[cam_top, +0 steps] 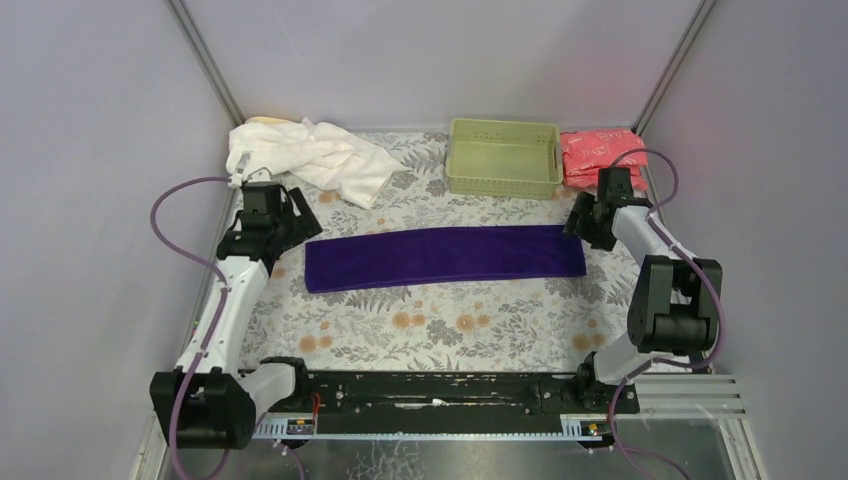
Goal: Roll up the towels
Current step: Fold the towel at the center of the board.
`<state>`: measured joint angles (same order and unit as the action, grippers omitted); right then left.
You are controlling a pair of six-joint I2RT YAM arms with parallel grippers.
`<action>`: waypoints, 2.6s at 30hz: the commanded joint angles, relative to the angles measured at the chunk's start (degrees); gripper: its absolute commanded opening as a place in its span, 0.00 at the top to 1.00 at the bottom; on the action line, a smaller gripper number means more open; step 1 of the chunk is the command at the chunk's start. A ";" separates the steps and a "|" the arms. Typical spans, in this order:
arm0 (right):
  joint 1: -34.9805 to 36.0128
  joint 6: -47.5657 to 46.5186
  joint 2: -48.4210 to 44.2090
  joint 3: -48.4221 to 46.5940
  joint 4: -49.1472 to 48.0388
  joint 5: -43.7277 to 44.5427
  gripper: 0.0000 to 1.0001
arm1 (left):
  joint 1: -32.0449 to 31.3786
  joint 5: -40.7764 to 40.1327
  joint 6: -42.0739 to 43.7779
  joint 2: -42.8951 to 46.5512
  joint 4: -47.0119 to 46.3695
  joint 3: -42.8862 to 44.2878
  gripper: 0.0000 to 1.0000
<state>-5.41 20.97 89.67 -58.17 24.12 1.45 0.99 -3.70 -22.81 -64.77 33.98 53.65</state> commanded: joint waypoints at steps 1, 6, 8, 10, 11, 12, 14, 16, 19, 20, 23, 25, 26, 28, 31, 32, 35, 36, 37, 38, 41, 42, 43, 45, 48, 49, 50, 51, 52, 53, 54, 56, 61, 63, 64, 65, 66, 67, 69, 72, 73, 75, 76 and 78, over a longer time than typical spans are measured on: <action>-0.04 -4.25 3.03 -2.01 3.30 5.83 0.30 | -4.39 -9.98 2.14 2.05 1.26 -1.28 0.16; -0.04 -10.00 4.39 -2.91 1.74 3.53 0.36 | -7.51 -10.90 2.19 2.89 0.83 -1.65 0.11; -0.04 -11.38 5.32 -3.43 2.49 1.90 0.40 | -8.60 -11.46 2.16 3.08 0.74 -1.43 0.10; -0.04 -12.48 7.72 -3.16 2.28 1.36 0.42 | -9.50 -11.81 2.26 3.41 0.74 -1.50 0.09; -0.04 -12.98 8.39 -2.95 2.25 1.02 0.43 | -9.90 -12.07 2.24 3.63 0.74 -1.63 0.08; -0.04 -13.16 9.29 -2.96 2.60 0.86 0.43 | -10.33 -12.34 2.24 3.71 0.74 -1.70 0.08; -0.04 -13.89 11.29 -3.23 3.05 -0.55 0.44 | -10.95 -12.91 2.26 3.91 0.74 -1.65 0.08; -0.04 -14.37 12.60 -3.40 3.18 -3.05 0.45 | -11.23 -13.07 2.24 4.01 0.74 -1.50 0.07; -0.04 -14.15 14.38 -3.11 3.33 -3.12 0.46 | -11.31 -13.01 2.31 4.11 0.65 -1.59 0.07; -0.04 -14.16 15.51 -3.13 3.57 -2.77 0.48 | -11.34 -13.09 2.25 4.07 0.65 -1.60 0.07; -0.04 -13.95 18.13 -3.51 4.61 -2.75 0.51 | -11.41 -13.08 2.26 4.18 0.63 -1.60 0.07; -0.04 -14.01 19.65 -4.12 5.35 -2.84 0.60 | -11.52 -13.08 2.29 4.21 0.61 -1.67 0.07; -0.04 -14.12 20.27 -4.39 5.75 -2.42 0.66 | -11.52 -13.08 2.33 4.24 0.57 -1.72 0.07; -0.11 -14.03 21.21 -4.59 6.17 -0.19 0.81 | -11.58 -13.06 2.33 4.25 0.56 -1.79 0.07; -0.85 -13.88 21.32 -5.19 6.38 3.57 0.97 | -11.63 -13.27 2.26 4.15 0.58 -1.81 0.07; -1.50 -13.56 20.91 -5.53 6.46 5.36 1.00 | -11.56 -13.34 2.25 4.12 0.57 -1.87 0.07; -3.38 -11.93 19.09 -7.47 7.50 14.30 1.00 | -11.63 -13.12 2.25 4.00 0.48 -1.94 0.07; -3.98 -11.52 18.34 -8.27 8.00 17.33 1.00 | -11.63 -12.97 2.23 3.89 0.48 -2.01 0.07; -4.69 -11.12 17.29 -9.06 8.35 20.26 1.00 | -11.63 -12.91 2.16 3.93 0.40 -2.11 0.06; -5.30 -10.75 16.19 -9.75 8.60 23.12 1.00 | -11.64 -12.83 2.15 3.97 0.39 -2.19 0.06; -7.16 -10.18 13.17 -11.86 8.50 31.09 1.00 | -11.54 -12.44 2.09 3.75 0.30 -2.15 0.06; -7.43 -10.31 12.34 -12.54 8.46 32.89 1.00 | -11.54 -12.15 2.00 3.55 0.23 -2.22 0.06; -7.50 -10.49 11.74 -13.29 8.53 34.41 1.00 | -11.50 -11.82 2.04 3.44 0.17 -2.22 0.06; -7.40 -10.39 11.00 -15.60 9.91 35.17 1.00 | -11.46 -11.11 1.98 3.13 0.13 -2.23 0.05; -6.22 -10.34 8.56 -16.09 10.77 27.77 1.00 | -11.18 -9.59 1.85 2.58 -0.18 -2.23 0.04; -5.04 -10.40 7.56 -15.57 10.48 24.60 1.00 | -11.10 -9.11 1.81 2.29 -0.22 -2.11 0.03; -3.64 -10.31 6.82 -14.99 10.20 21.21 1.00 | -11.09 -8.55 1.73 1.94 -0.18 -1.96 0.01; -1.37 -10.07 6.27 -14.50 10.08 17.87 1.00 | -11.10 -7.81 1.69 1.61 -0.22 -1.92 0.00; 0.53 -9.82 5.93 -13.88 9.98 14.77 1.00 | -11.02 -6.84 1.56 1.32 -0.35 -1.82 0.00; 2.33 -9.27 5.88 -13.45 9.92 11.60 1.00 | -11.02 -5.74 1.42 1.05 -0.48 -1.75 0.00; 4.10 -8.44 5.87 -12.94 9.66 7.73 1.00 | -11.01 -4.83 1.25 0.66 -0.49 -1.56 0.00; 7.88 -6.65 3.90 -11.73 8.14 2.42 1.00 | -10.93 -3.15 0.74 0.11 -0.58 -1.50 0.00; 17.01 -2.78 2.05 -10.25 4.18 -9.22 1.00 | -10.86 3.48 -1.72 -1.62 -0.75 -1.61 0.00; 20.17 -1.17 2.31 -10.82 3.55 -11.03 1.00 | -10.77 5.53 -2.75 -2.32 -0.98 -1.89 0.00; 21.77 -0.63 2.66 -11.54 3.38 -12.25 1.00 | -10.83 6.21 -3.32 -2.49 -1.13 -2.09 0.00; 23.31 0.26 2.96 -12.09 3.02 -12.93 1.00 | -10.84 6.85 -3.85 -2.61 -1.37 -2.39 0.00; 24.80 1.24 3.47 -12.57 2.59 -13.76 1.00 | -10.79 7.34 -4.30 -2.82 -1.74 -2.82 0.00; 26.28 2.06 3.84 -12.96 1.94 -14.86 1.00 | -10.82 7.85 -4.79 -3.01 -2.27 -3.37 0.00; 29.29 3.84 4.73 -13.93 0.84 -15.86 1.00 | -10.79 9.15 -5.71 -3.58 -3.05 -4.19 0.00; 33.83 5.97 6.54 -15.84 0.04 -16.44 1.00 | -10.79 11.87 -7.42 -4.47 -4.97 -5.73 0.00; 35.01 7.15 7.18 -16.33 -0.62 -16.21 1.00 | -10.83 12.66 -8.08 -4.86 -6.03 -6.29 0.00; 36.85 9.31 7.44 -16.43 -3.03 -15.86 1.00 | -10.83 14.61 -9.33 -5.95 -7.85 -7.59 0.00; 37.54 10.63 7.59 -16.43 -4.18 -15.55 1.00 | -10.84 15.47 -10.05 -6.45 -8.80 -8.45 0.00; 38.87 12.76 8.28 -16.94 -5.98 -15.47 1.00 | -10.84 17.47 -11.43 -7.31 -10.81 -9.76 0.00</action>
<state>31.18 27.55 96.92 -72.27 23.18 -12.93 -10.09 8.19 -30.46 -70.63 30.06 46.17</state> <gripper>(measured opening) 0.021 0.997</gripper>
